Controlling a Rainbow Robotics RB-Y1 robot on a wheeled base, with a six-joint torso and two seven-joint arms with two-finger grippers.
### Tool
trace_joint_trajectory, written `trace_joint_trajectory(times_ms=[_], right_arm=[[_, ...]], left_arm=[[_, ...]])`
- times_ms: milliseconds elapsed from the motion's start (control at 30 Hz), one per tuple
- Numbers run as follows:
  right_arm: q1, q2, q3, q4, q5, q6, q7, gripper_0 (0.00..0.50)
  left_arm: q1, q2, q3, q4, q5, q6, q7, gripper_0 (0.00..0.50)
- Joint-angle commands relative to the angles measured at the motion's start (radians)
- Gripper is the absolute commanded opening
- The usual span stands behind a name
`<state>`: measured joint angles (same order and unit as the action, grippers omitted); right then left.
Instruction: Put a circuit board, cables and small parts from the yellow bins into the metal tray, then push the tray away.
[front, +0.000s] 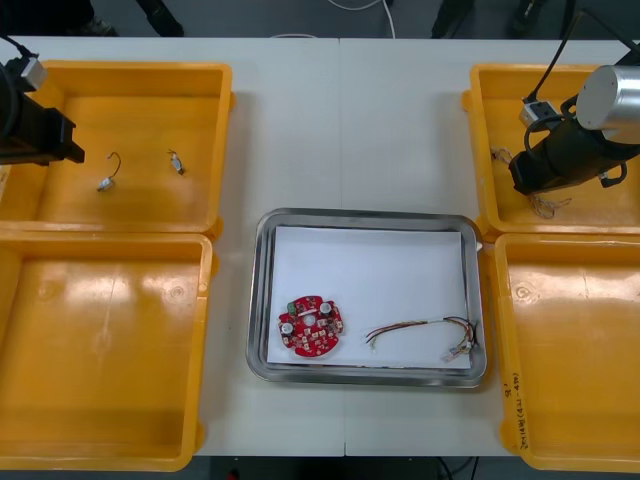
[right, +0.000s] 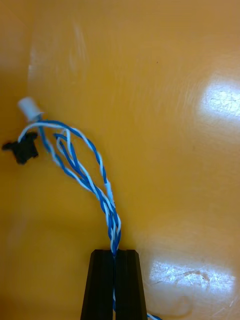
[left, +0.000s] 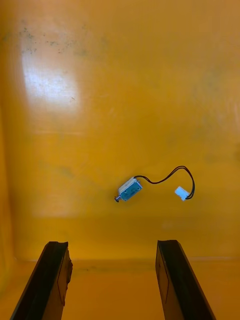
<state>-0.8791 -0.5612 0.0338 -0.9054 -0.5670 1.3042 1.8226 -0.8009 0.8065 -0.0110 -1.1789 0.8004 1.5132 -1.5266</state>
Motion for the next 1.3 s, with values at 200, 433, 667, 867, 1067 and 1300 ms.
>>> trace_joint_trajectory(times_ms=[200,433,667,867,1067,1300], right_arm=[[0.019,0.007,-0.028,-0.079,0.012,0.01,0.032,0.0],[0.019,-0.005,-0.13,-0.193,0.027,0.152,0.049,0.0],[0.019,-0.02,-0.189,-0.297,0.044,0.283,0.063,0.0],[0.019,-0.032,-0.236,-0.402,0.059,0.418,0.064,0.0],[0.019,-0.043,-0.27,-0.503,0.073,0.557,0.064,0.0],[0.019,-0.055,-0.278,-0.618,0.068,0.616,0.064,0.0]], left_arm=[[0.012,-0.015,-0.052,-0.031,-0.032,-0.065,-0.017,0.5],[0.017,-0.039,-0.076,-0.031,-0.049,-0.09,-0.003,0.5],[0.029,-0.055,-0.106,-0.03,-0.056,-0.133,0.006,0.5],[0.032,-0.062,-0.132,-0.024,-0.063,-0.156,0.014,0.5],[0.032,-0.067,-0.161,0.024,-0.056,-0.222,0.011,0.5],[0.032,-0.075,-0.175,0.048,-0.058,-0.248,0.003,0.5]])
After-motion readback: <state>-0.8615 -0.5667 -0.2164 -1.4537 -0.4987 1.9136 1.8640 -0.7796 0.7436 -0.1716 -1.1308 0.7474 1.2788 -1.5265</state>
